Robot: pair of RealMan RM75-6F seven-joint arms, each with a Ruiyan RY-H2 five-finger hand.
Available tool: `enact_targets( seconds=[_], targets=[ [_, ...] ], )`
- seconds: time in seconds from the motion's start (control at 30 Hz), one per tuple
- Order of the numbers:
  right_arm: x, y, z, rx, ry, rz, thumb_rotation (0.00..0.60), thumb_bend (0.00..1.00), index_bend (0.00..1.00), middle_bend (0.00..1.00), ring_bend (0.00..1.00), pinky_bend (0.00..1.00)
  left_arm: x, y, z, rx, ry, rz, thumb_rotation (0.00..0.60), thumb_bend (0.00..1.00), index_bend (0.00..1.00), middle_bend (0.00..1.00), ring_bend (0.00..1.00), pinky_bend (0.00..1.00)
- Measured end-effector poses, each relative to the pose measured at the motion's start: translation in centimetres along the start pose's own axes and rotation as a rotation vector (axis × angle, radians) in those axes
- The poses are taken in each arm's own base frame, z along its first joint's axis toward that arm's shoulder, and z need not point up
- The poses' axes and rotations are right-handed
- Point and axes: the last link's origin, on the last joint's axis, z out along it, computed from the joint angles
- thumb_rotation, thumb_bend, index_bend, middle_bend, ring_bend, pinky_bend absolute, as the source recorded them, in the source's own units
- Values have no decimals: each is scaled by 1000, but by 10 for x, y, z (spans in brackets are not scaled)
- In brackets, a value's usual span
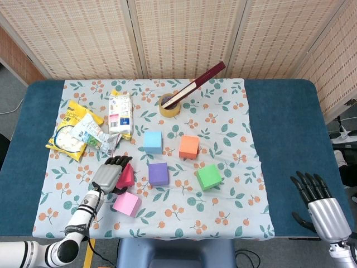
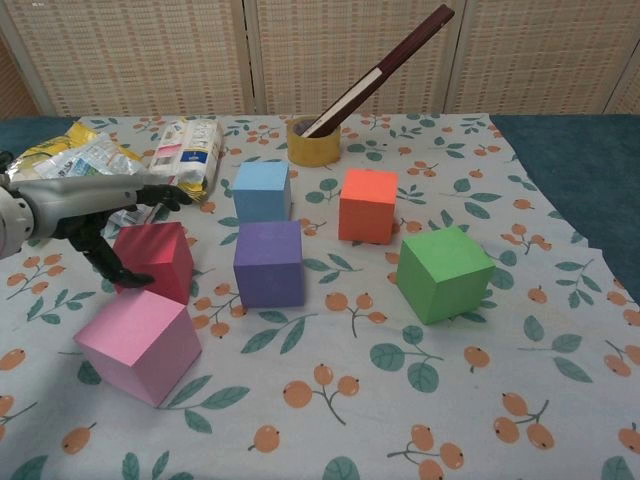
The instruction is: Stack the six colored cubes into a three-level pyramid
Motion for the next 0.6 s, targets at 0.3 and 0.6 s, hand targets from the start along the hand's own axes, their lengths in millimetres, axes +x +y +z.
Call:
enact_targets(
  seconds=[0.3, 0.6],
  targets=[
    [0, 1, 1, -3, -5, -1, 600, 100, 0, 0, 0, 0, -3, -5, 8, 32, 11, 33, 600, 289, 0, 283, 70, 126],
    [-1, 1, 1, -4, -12, -3, 600, 100, 0, 0, 0, 0, -2, -4, 7, 16, 71, 91, 600, 292, 0, 446, 143, 125]
  ],
)
